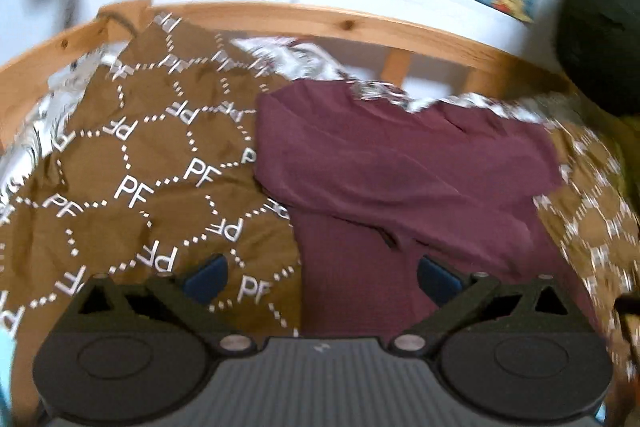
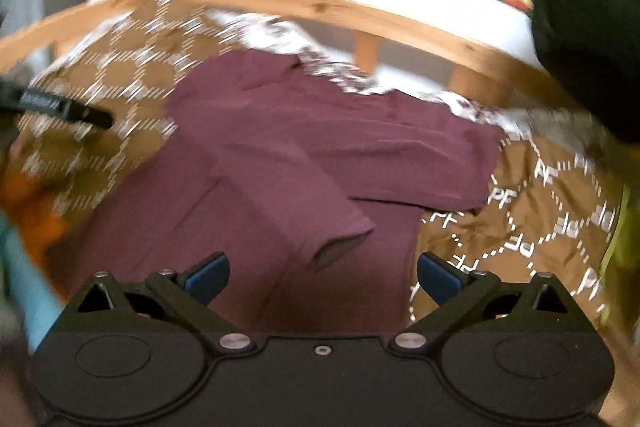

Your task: Fold small clothes

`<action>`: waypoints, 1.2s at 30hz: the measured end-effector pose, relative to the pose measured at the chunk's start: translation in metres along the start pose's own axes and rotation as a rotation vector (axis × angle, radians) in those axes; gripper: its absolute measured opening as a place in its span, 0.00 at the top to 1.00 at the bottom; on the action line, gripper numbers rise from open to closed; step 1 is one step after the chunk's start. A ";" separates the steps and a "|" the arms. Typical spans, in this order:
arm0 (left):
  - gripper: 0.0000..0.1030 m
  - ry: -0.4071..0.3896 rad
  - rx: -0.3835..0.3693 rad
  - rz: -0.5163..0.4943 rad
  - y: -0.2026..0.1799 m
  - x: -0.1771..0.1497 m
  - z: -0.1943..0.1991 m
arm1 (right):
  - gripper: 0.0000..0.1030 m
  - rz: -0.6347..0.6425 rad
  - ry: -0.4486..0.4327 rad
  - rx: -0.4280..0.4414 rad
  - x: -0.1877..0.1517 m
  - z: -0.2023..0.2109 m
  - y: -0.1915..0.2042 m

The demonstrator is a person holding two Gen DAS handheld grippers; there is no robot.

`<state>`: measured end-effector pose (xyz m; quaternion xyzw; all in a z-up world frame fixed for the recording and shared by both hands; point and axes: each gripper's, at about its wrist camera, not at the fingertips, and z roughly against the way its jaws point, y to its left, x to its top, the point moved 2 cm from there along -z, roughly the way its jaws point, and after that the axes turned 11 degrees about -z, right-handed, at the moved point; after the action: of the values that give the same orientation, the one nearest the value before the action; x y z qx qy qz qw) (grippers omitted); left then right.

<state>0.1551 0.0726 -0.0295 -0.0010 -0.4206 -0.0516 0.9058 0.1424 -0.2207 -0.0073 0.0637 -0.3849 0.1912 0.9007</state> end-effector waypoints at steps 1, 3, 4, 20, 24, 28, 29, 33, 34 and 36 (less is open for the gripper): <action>0.01 -0.011 0.006 -0.023 -0.006 -0.004 0.009 | 0.03 0.056 0.003 0.004 -0.004 0.010 0.006; 0.00 -0.024 -0.004 -0.047 -0.015 -0.009 0.021 | 0.01 0.147 0.002 0.005 -0.012 0.027 0.014; 0.00 -0.024 -0.021 -0.062 -0.022 -0.012 0.024 | 0.01 0.183 0.000 0.005 -0.017 0.033 0.017; 0.01 0.076 -0.122 -0.184 -0.060 -0.031 0.002 | 0.41 0.482 0.245 0.180 -0.087 -0.036 0.104; 0.01 0.091 -0.153 -0.181 -0.057 -0.031 -0.005 | 0.75 0.426 0.244 0.207 -0.090 -0.049 0.106; 0.01 0.045 -0.283 -0.238 -0.069 -0.033 0.002 | 0.95 0.248 0.204 0.263 -0.075 -0.049 0.087; 0.01 0.031 -0.310 -0.274 -0.075 -0.034 0.005 | 0.96 0.172 0.198 0.279 -0.070 -0.051 0.078; 0.01 -0.002 -0.347 -0.492 -0.113 -0.045 0.011 | 0.96 -0.089 0.192 0.337 -0.055 -0.062 0.045; 0.01 0.005 -0.335 -0.557 -0.124 -0.051 0.010 | 0.96 -0.131 0.194 0.349 -0.053 -0.065 0.039; 0.01 0.032 -0.300 -0.656 -0.141 -0.061 0.004 | 0.96 -0.200 0.196 0.371 -0.052 -0.068 0.031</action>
<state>0.1000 -0.0619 -0.0791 0.0016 -0.3722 -0.4007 0.8372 0.1431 -0.1897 -0.0931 0.2472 -0.2459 0.1740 0.9210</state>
